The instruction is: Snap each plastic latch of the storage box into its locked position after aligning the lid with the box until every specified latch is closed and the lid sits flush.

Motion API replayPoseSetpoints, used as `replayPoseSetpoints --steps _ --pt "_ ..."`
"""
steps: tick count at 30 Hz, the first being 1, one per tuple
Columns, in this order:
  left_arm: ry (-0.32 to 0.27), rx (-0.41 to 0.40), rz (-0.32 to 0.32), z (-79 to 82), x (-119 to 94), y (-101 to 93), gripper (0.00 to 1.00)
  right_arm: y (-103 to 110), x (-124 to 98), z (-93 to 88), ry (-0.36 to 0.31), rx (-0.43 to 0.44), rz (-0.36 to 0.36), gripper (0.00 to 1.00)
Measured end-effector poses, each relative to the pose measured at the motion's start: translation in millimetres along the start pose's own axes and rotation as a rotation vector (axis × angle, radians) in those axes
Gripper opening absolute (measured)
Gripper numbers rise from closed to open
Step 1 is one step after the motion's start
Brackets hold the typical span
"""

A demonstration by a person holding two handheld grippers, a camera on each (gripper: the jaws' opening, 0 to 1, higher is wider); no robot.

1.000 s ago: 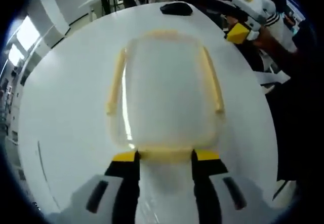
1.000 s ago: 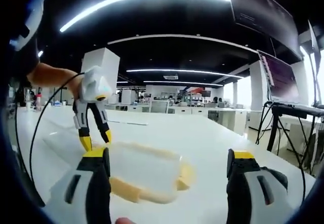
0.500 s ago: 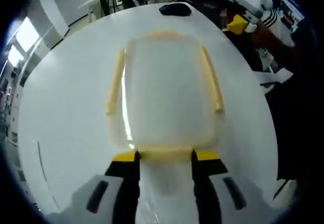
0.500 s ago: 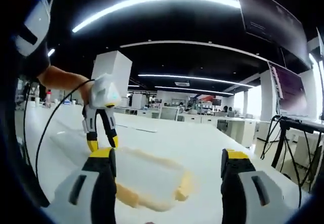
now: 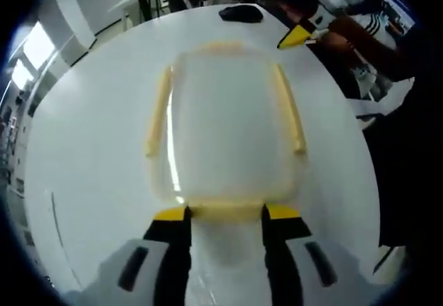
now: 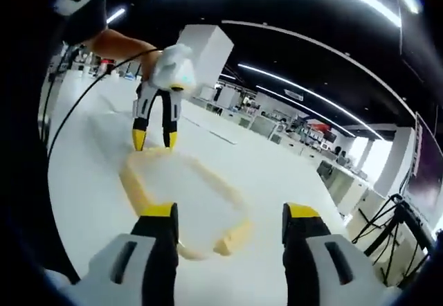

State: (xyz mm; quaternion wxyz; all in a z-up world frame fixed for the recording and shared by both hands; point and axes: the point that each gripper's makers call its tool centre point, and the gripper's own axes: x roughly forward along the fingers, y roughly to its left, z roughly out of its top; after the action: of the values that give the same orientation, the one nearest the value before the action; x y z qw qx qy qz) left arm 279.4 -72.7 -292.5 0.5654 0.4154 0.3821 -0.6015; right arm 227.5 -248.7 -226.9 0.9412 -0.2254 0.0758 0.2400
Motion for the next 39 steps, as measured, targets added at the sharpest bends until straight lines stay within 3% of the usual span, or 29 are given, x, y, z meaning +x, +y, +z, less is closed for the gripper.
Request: replayPoseSetpoints --steps 6,10,13,18,26,33,39 --pt "-0.004 -0.005 0.001 0.4 0 0.0 0.39 -7 3 -2.9 0.016 -0.005 0.006 0.49" --pt "-0.009 -0.009 0.002 0.7 0 0.2 0.39 -13 4 -14.4 0.080 -0.038 0.021 0.46" --pt "-0.013 -0.011 0.003 1.1 0 0.2 0.39 -15 5 -20.6 0.120 -0.054 0.065 0.44" --pt "-0.017 -0.013 0.003 1.4 -1 0.4 0.39 -26 2 -26.8 0.189 -0.168 0.166 0.39" --pt "-0.016 -0.009 0.001 1.9 -1 0.6 0.39 -32 3 -40.5 0.278 -0.284 0.365 0.38" --pt "-0.009 -0.007 0.000 2.1 -1 0.7 0.39 -33 7 -42.6 0.306 -0.278 0.491 0.35" --pt "-0.002 -0.006 0.000 2.1 -1 0.6 0.39 -33 10 -47.9 0.326 -0.292 0.526 0.37"
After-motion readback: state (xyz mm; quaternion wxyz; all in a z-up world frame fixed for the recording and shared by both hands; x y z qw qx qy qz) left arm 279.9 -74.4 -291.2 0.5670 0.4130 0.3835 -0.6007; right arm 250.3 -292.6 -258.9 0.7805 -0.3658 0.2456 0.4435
